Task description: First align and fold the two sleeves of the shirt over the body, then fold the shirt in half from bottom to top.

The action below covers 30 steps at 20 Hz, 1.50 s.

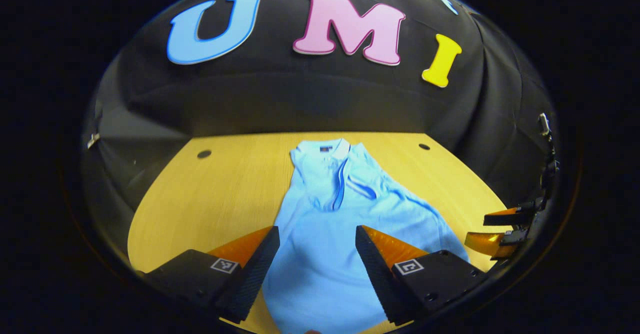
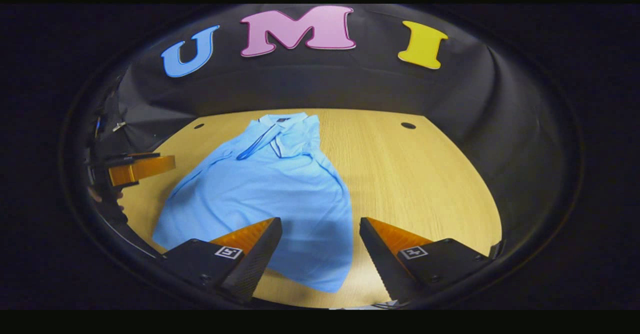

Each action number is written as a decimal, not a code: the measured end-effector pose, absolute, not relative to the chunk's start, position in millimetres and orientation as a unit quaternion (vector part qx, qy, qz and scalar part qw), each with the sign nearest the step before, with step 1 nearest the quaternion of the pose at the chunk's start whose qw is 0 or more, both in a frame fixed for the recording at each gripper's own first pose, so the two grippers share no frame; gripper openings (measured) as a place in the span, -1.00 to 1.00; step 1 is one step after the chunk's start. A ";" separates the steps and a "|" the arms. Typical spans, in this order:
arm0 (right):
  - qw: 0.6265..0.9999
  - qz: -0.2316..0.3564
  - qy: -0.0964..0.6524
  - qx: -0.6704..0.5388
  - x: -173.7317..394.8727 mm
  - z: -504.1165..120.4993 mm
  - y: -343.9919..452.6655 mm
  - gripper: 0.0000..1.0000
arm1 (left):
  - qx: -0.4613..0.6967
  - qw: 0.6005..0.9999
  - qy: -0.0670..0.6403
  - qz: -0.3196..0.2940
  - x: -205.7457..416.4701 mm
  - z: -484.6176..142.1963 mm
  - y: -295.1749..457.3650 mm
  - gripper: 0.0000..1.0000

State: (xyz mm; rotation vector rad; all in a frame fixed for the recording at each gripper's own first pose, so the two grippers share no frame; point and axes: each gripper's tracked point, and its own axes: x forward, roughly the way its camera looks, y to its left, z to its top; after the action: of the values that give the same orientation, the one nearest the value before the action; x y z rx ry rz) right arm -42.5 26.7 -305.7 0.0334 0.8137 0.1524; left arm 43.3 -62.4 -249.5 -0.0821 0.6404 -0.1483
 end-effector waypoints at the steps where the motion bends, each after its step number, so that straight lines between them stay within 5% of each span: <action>1: 0.913 0.070 0.401 0.014 -47.9 -310.6 25.6 0.95 | -0.043 0.942 0.327 -0.066 26.8 -259.3 -59.1 0.94; 10: 0.893 0.023 0.448 0.038 -79.8 -366.9 17.6 0.95 | -0.031 0.914 0.404 -0.007 -72.3 -337.2 -17.6 0.95; 18: 0.895 0.025 0.445 0.028 -79.0 -378.2 31.3 0.92 | -0.016 0.906 0.422 -0.003 -87.6 -355.3 -28.8 0.94; 20: 0.894 0.037 0.446 0.025 -79.2 -378.9 37.8 0.54 | -0.011 0.906 0.423 -0.014 -86.1 -356.6 -37.7 0.49; 21: 0.895 0.043 0.444 0.022 -79.3 -377.9 41.7 0.11 | -0.009 0.906 0.423 -0.023 -85.7 -356.3 -42.9 0.25; 22: 0.894 0.051 0.444 0.022 -79.7 -378.5 46.0 -0.12 | -0.005 0.906 0.422 -0.027 -84.9 -356.9 -46.4 0.11; 23: 0.896 0.052 0.441 0.022 -80.9 -376.7 45.5 -0.41 | -0.004 0.907 0.420 -0.033 -83.9 -356.1 -51.4 -0.34; 24: 0.897 0.048 0.440 0.024 -82.0 -377.3 45.5 -0.75 | -0.001 0.907 0.420 -0.034 -82.0 -356.6 -53.4 -0.53; 26: 0.894 0.064 0.442 0.028 -81.5 -381.1 50.9 -0.80 | -0.021 0.905 0.423 -0.034 -81.8 -354.0 -57.0 -0.84; 27: 0.891 0.072 0.446 0.032 -83.7 -376.3 51.2 -1.00 | -0.046 0.902 0.427 -0.034 -80.5 -353.2 -59.5 -0.86; 30: 0.889 0.090 0.445 0.059 -80.8 -376.1 52.7 -0.89 | -0.095 0.887 0.450 -0.037 -77.4 -352.1 -63.0 -0.87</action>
State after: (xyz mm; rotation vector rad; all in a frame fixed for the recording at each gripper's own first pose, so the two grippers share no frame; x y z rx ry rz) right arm -80.8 52.7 -376.1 0.1230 0.9255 0.1864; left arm -77.4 -63.0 -352.1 -0.1972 0.9348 -0.0779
